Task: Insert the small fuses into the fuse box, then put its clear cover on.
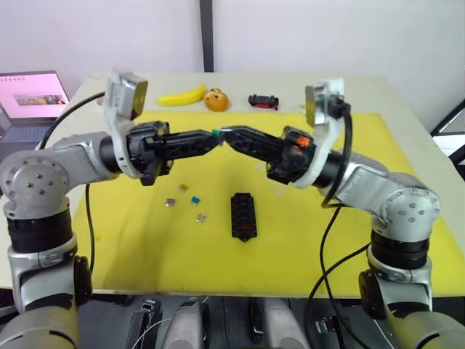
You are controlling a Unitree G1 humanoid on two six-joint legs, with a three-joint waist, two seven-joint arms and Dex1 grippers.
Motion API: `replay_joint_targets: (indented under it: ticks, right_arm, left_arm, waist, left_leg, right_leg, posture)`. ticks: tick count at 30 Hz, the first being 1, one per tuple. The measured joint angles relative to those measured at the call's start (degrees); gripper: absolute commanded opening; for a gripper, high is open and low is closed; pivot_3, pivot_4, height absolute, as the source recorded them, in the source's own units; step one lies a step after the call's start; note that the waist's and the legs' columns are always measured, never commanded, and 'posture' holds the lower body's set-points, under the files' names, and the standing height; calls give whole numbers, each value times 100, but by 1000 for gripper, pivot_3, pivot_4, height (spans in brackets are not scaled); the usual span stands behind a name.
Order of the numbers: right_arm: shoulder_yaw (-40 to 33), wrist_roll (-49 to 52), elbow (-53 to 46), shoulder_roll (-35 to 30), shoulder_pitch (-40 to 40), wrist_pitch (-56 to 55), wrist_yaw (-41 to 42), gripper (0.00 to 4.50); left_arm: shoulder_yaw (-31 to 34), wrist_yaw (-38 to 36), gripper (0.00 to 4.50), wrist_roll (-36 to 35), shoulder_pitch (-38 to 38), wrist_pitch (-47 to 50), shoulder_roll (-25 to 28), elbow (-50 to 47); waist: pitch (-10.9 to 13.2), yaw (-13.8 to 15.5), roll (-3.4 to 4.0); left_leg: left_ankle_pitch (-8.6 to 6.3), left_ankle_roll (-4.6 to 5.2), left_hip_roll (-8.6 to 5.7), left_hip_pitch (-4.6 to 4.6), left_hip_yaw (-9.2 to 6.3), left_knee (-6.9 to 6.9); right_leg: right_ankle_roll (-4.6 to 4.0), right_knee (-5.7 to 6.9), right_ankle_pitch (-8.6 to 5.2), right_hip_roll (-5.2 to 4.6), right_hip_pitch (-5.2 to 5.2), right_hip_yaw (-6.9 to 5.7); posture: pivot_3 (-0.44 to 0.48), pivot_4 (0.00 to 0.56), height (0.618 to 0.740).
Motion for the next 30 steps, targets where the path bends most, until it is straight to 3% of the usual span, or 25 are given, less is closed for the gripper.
replay_joint_targets:
  ticks: [18, 23, 30]
  right_arm:
    - [55, 138, -15, -229, 29, -69, -7, 47]
    - [70, 249, -14, -338, 29, -31, -32, 2001]
    - [188, 368, -14, -395, 29, -22, -92, 2001]
  left_arm:
    - [-147, 0, 0, 1, 8, -134, 23, 9]
    - [-161, 18, 0, 39, 8, -229, 30, 15]
    - [-176, 18, 0, 42, 9, -245, 59, 15]
  waist:
    - [0, 1, 0]
    - [0, 2, 0]
    - [0, 2, 0]
  left_leg:
    - [0, 0, 0, -1, -1, 0]
    - [0, 0, 0, -2, -1, 0]
    - [0, 0, 0, -2, -1, -1]
  right_leg:
    - [1, -1, -1, 1, 0, 0]
    - [0, -2, -1, 1, 0, 0]
    - [0, -2, -1, 1, -1, 0]
  posture:
    - [0, 150, 737]
    - [0, 150, 737]
    - [0, 150, 737]
